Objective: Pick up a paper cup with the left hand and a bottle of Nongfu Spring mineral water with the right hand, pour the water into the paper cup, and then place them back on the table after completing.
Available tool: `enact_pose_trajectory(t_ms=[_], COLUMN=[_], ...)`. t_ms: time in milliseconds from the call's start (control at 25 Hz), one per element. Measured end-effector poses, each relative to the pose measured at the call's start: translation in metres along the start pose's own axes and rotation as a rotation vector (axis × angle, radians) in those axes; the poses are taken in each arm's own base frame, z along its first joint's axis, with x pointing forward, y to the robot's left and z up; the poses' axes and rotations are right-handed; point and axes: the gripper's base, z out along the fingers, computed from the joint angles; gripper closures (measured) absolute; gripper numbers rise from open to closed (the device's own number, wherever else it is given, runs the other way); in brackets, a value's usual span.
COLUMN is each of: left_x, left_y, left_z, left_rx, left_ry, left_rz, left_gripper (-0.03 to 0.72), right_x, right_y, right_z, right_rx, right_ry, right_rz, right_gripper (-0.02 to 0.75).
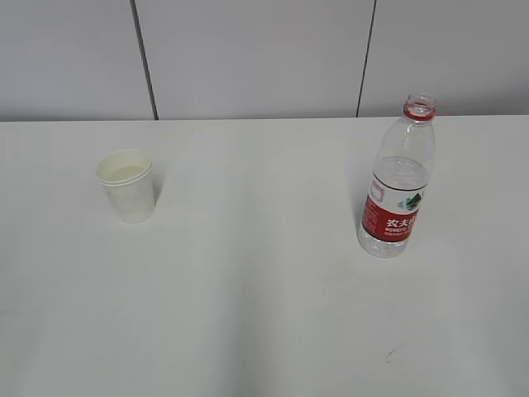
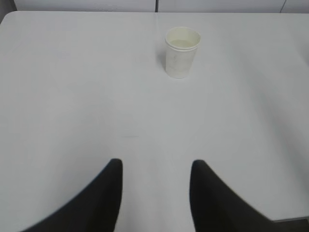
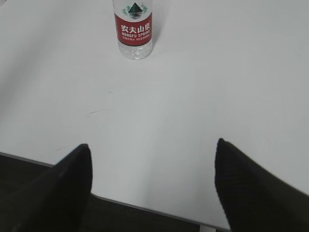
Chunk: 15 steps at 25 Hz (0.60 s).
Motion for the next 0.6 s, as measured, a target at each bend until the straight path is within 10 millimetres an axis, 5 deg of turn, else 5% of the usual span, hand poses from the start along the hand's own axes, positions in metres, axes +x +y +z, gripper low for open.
enact_pose_trajectory(t_ms=[600], left_x=[0.0000], left_y=[0.0000], left_z=[0.0000], left_rx=[0.000], left_ry=[0.000], left_rz=[0.000], left_gripper=[0.390], right_x=[0.0000], right_y=[-0.0001], right_z=[0.0000], right_rx=[0.001], right_ry=[0.000], right_rz=[-0.001], right_gripper=[0.150])
